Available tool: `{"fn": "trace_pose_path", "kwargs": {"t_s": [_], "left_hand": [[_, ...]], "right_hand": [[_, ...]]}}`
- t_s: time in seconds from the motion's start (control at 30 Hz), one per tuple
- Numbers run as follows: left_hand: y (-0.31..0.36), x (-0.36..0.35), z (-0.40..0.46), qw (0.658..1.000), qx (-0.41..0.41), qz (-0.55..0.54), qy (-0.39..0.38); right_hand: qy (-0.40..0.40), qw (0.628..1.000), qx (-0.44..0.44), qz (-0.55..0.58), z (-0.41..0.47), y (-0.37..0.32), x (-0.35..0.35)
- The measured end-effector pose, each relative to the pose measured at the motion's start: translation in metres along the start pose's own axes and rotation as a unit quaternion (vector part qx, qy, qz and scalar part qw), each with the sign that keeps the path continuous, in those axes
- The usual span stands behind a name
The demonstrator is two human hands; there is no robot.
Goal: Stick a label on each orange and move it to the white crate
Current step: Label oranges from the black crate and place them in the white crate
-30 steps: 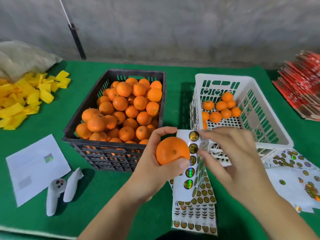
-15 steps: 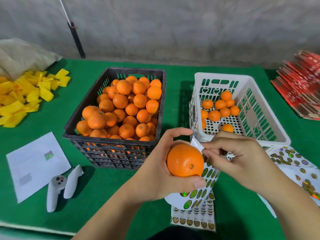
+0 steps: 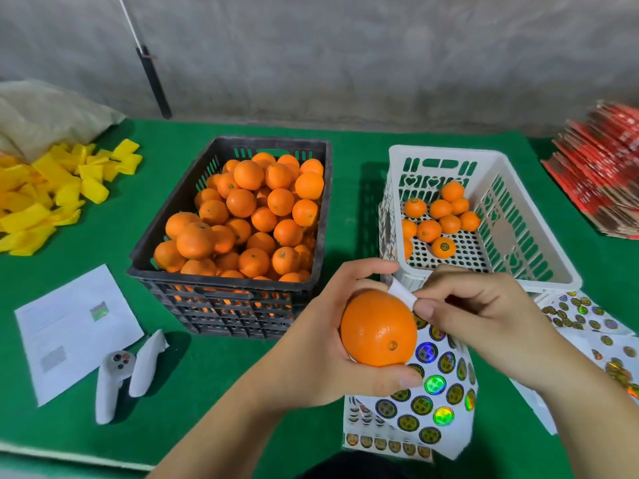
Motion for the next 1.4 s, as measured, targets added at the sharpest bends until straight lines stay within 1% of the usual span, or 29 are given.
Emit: {"fn": "trace_pose_path", "kwargs": {"t_s": [0.07,0.1,0.13,0.17,0.2,0.23,0.27,0.3,0.33,0.37,0.4,0.43,0.53,0.6,0.7,0.73,0.83,0.9,0.97,1.03,1.1,1.17,1.23,1.33,1.4], "left_hand": [[0.002,0.000,0.000,1.000,-0.002,0.009,-0.011],[0.002,0.000,-0.001,1.000,-0.002,0.011,-0.017],[0.002,0.000,-0.001,1.000,-0.004,0.013,-0.020],[0.002,0.000,-0.001,1.000,-0.005,0.018,-0.021],[0.001,0.000,-0.001,1.000,-0.003,0.023,-0.019],[0.000,0.000,-0.001,0.999,0.003,0.031,-0.015],[-0.001,0.000,0.000,0.999,0.011,0.043,-0.010],[-0.002,-0.001,0.001,0.998,0.020,0.061,-0.006],[-0.003,-0.002,0.003,0.997,0.029,0.078,-0.003],[-0.003,-0.003,0.005,0.995,0.036,0.090,-0.002],[-0.003,-0.005,0.007,0.995,0.036,0.097,-0.005],[-0.004,-0.006,0.008,0.994,0.032,0.106,-0.010],[-0.007,-0.007,0.009,0.990,0.023,0.137,-0.021],[-0.014,-0.007,0.008,0.992,0.044,0.120,-0.025],[-0.019,-0.007,0.009,0.996,0.083,0.032,-0.029],[-0.020,-0.007,0.011,0.995,0.092,0.011,-0.038],[-0.025,-0.007,0.012,0.988,0.127,-0.059,-0.068],[-0.026,-0.009,0.012,0.975,0.153,-0.142,-0.081],[-0.025,-0.012,0.012,0.952,0.160,-0.245,-0.092],[-0.023,-0.016,0.013,0.931,0.158,-0.319,-0.088],[-0.023,-0.017,0.017,0.916,0.168,-0.361,-0.043],[-0.024,-0.018,0.023,0.905,0.185,-0.384,0.009],[-0.028,-0.019,0.029,0.901,0.180,-0.391,0.057],[-0.035,-0.014,0.041,0.904,0.142,-0.382,0.128],[-0.044,-0.006,0.046,0.907,0.144,-0.361,0.163]], "right_hand": [[-0.022,0.994,-0.045,0.098,-0.001,0.004,0.003],[-0.024,0.988,-0.071,0.134,0.000,0.006,0.004],[-0.014,0.985,-0.093,0.145,-0.001,0.007,0.004],[0.012,0.987,-0.102,0.127,-0.001,0.007,0.005],[0.057,0.990,-0.096,0.084,-0.002,0.006,0.006],[0.121,0.989,-0.074,0.029,-0.004,0.003,0.008],[0.186,0.982,-0.038,-0.021,-0.006,-0.004,0.010],[0.231,0.971,0.010,-0.063,-0.009,-0.012,0.009],[0.245,0.962,0.066,-0.103,-0.011,-0.023,0.006],[0.230,0.955,0.119,-0.142,-0.012,-0.031,-0.001],[0.193,0.952,0.158,-0.176,-0.013,-0.036,-0.010],[0.149,0.952,0.177,-0.200,-0.013,-0.037,-0.018],[0.054,0.963,0.155,-0.214,-0.014,-0.033,-0.024],[0.006,0.946,0.172,-0.275,-0.018,-0.032,-0.018],[-0.052,0.907,0.185,-0.375,-0.025,-0.028,-0.013],[-0.060,0.903,0.180,-0.385,-0.026,-0.027,-0.013],[-0.102,0.925,0.152,-0.333,-0.027,-0.023,-0.012],[-0.122,0.931,0.138,-0.314,-0.026,-0.019,-0.010],[-0.127,0.929,0.136,-0.319,-0.024,-0.015,-0.012],[-0.093,0.921,0.175,-0.335,-0.022,-0.012,-0.017],[-0.045,0.913,0.214,-0.344,-0.019,-0.011,-0.020],[-0.006,0.919,0.244,-0.310,-0.015,-0.008,-0.021],[0.035,0.932,0.256,-0.253,-0.010,-0.005,-0.015],[0.138,0.943,0.217,-0.211,0.001,0.006,0.008],[0.204,0.946,0.138,-0.211,0.012,0.022,0.028]]}}
Point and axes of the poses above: each hand's wrist, its own z-axis towards the middle knuckle, its own x-axis out of the back of the hand, y = z × x, the point moved 2 cm from there along z, towards the middle knuckle, and after that the axes turned 10 degrees about -z, right-handed, at the moved point
